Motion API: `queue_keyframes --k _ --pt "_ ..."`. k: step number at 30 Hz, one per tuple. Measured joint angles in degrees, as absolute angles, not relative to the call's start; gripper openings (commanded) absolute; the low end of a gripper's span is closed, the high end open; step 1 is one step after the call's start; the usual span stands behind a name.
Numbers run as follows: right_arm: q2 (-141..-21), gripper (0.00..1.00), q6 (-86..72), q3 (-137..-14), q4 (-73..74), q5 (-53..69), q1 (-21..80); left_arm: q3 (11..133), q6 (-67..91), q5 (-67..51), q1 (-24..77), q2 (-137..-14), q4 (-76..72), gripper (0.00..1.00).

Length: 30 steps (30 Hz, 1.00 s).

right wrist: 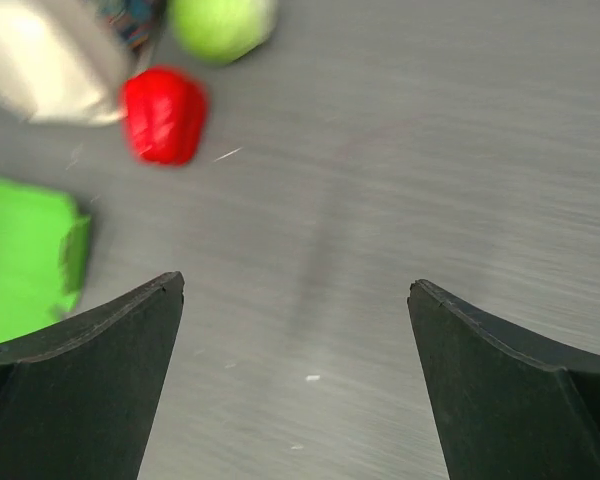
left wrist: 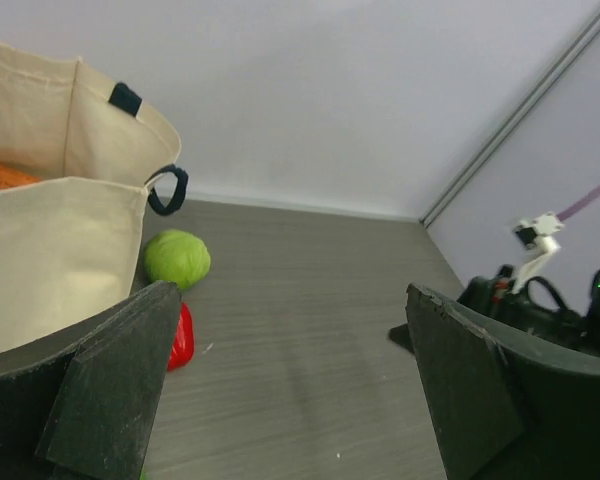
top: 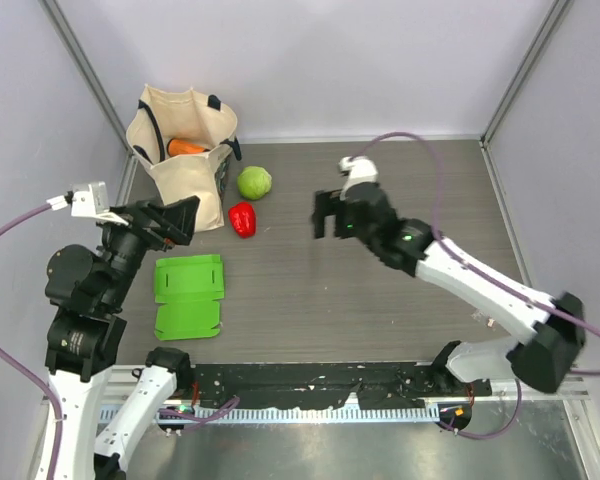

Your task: Fold the paper box

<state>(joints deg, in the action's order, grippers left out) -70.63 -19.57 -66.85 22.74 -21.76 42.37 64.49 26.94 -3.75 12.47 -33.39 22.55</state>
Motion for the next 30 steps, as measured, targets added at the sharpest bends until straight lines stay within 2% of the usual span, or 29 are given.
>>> queue_keyframes --k 6,12,15,21,25,30 --pt "-88.82 1.0 -27.64 -68.14 8.8 -5.76 50.41 65.14 27.0 -4.05 12.47 -33.82 28.67 0.99" --pt "-111.87 0.98 -40.1 -80.27 -2.92 10.35 53.19 66.54 26.68 -3.01 12.47 -31.92 32.18 0.99" --pt "-119.22 0.95 -45.74 -82.39 -7.11 14.5 53.76 67.09 26.65 -2.94 12.47 -31.44 33.54 0.99" --pt "-125.95 0.85 -52.66 -82.43 -10.96 17.21 53.89 66.83 27.09 -3.18 12.47 -30.7 35.46 0.98" --pt "-128.29 0.74 -54.61 -83.72 -14.59 17.39 53.87 65.3 28.36 -4.21 12.47 -30.3 35.44 0.98" --pt "-129.73 0.52 -56.29 -83.94 -16.64 16.34 53.98 63.79 29.89 -5.72 12.47 -30.28 35.44 0.98"
